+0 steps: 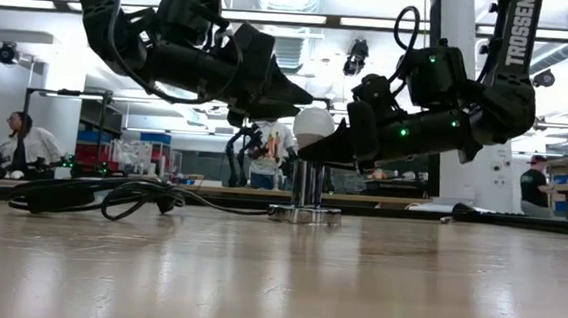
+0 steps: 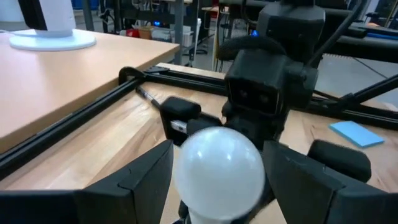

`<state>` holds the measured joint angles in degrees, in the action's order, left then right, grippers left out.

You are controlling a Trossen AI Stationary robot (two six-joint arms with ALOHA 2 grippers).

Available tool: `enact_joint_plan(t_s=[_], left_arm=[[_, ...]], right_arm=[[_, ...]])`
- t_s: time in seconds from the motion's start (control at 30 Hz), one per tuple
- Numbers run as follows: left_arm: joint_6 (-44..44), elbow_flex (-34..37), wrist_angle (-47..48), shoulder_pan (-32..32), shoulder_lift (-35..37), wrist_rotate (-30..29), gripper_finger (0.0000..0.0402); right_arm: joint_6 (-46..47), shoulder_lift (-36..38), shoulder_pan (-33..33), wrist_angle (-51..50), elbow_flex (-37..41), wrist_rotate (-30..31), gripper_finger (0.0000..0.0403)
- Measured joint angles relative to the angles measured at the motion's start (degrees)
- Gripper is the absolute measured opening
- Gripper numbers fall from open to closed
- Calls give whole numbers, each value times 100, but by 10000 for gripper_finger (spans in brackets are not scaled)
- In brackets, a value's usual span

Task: Screw lightbulb
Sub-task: Insert the white lightbulb into the metal lamp

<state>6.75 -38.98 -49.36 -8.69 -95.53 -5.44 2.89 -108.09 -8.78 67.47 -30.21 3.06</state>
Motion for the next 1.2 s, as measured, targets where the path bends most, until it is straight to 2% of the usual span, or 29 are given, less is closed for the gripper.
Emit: enact_joint_plan(t_s=[0.2, 0.4, 0.67, 1.0, 1.2], left_arm=[[-160, -266, 111, -2, 0, -4, 231], [-217, -418, 760, -4, 0, -202, 231], [-291, -416, 740, -4, 42, -413, 238], [-318, -414, 742, -4, 55, -415, 228], [-320, -412, 742, -4, 69, -452, 240]], right_arm=[[-29, 0, 4, -7, 2, -7, 193], [0, 0, 4, -7, 2, -8, 194], [3, 4, 50, -23, 2, -7, 195], [46, 119, 103, -123, 2, -9, 201], [35, 338, 105, -287, 30, -12, 200]])
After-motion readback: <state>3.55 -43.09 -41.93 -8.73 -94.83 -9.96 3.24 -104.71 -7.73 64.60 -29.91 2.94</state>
